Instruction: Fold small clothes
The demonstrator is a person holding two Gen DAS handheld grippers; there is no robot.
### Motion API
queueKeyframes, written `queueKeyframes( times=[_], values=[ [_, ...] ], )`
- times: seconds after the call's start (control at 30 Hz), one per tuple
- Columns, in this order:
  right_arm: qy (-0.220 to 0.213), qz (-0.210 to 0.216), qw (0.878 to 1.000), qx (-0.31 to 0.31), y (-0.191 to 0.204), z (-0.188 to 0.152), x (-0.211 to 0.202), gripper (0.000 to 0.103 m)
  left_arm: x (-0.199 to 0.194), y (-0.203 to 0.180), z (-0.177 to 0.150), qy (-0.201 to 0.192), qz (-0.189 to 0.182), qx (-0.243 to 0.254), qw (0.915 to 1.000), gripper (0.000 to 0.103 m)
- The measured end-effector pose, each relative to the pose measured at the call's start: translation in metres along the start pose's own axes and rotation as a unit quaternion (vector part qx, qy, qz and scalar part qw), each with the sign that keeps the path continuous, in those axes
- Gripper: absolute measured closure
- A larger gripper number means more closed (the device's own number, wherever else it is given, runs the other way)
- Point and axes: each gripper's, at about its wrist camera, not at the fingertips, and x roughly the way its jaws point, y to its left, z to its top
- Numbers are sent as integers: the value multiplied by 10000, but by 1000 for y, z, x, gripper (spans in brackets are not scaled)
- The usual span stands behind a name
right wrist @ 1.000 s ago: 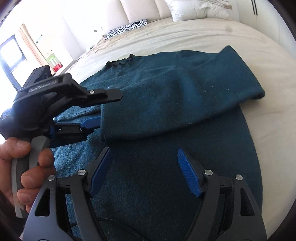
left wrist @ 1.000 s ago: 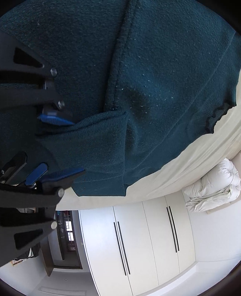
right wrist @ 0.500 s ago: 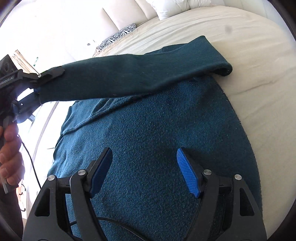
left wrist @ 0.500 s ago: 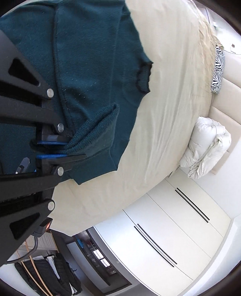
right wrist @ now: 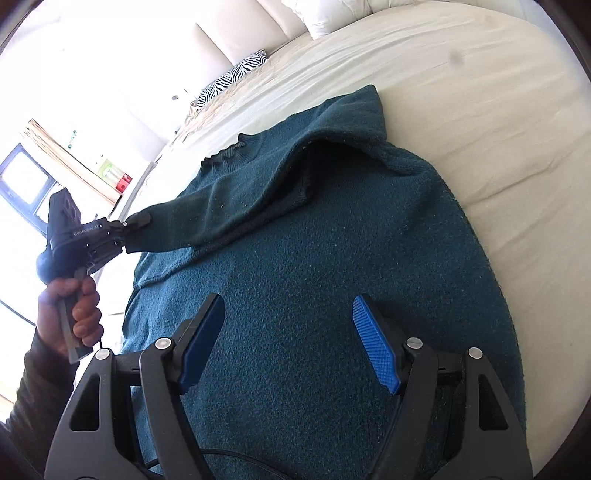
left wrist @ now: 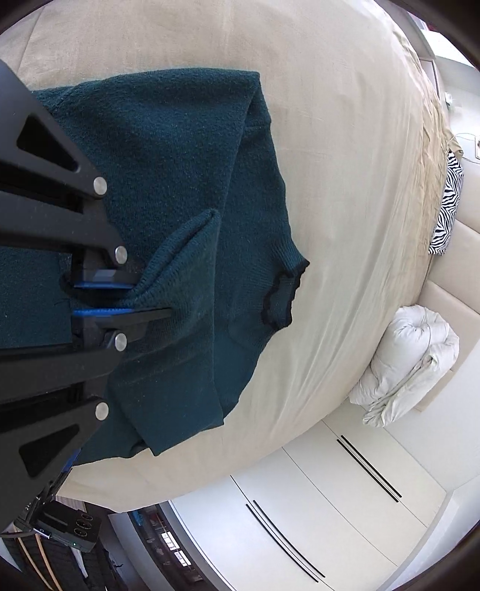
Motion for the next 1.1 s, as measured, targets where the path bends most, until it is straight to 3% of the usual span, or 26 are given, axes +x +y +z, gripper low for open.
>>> queueKeyframes(
  times=[0.23,0.63,0.83,1.0,1.1],
  values=[
    [-163,173,9997,69,-6,32,-18,31,0,17,-3,-163,-47,-126,9998,95],
    [-517,657,9894,1184,-61,99,-28,31,28,52,-6,-12,-69,-515,9987,94],
    [-304,1158,9827,1412,-76,144,-2,31,37,69,-10,-50,-337,-727,9968,91],
    [47,1393,9775,1583,-86,180,34,31,43,92,-18,-283,-946,-1016,9899,91],
    [123,1530,9733,1706,-93,200,55,31,44,87,-23,-486,-824,-769,9924,91]
  ],
)
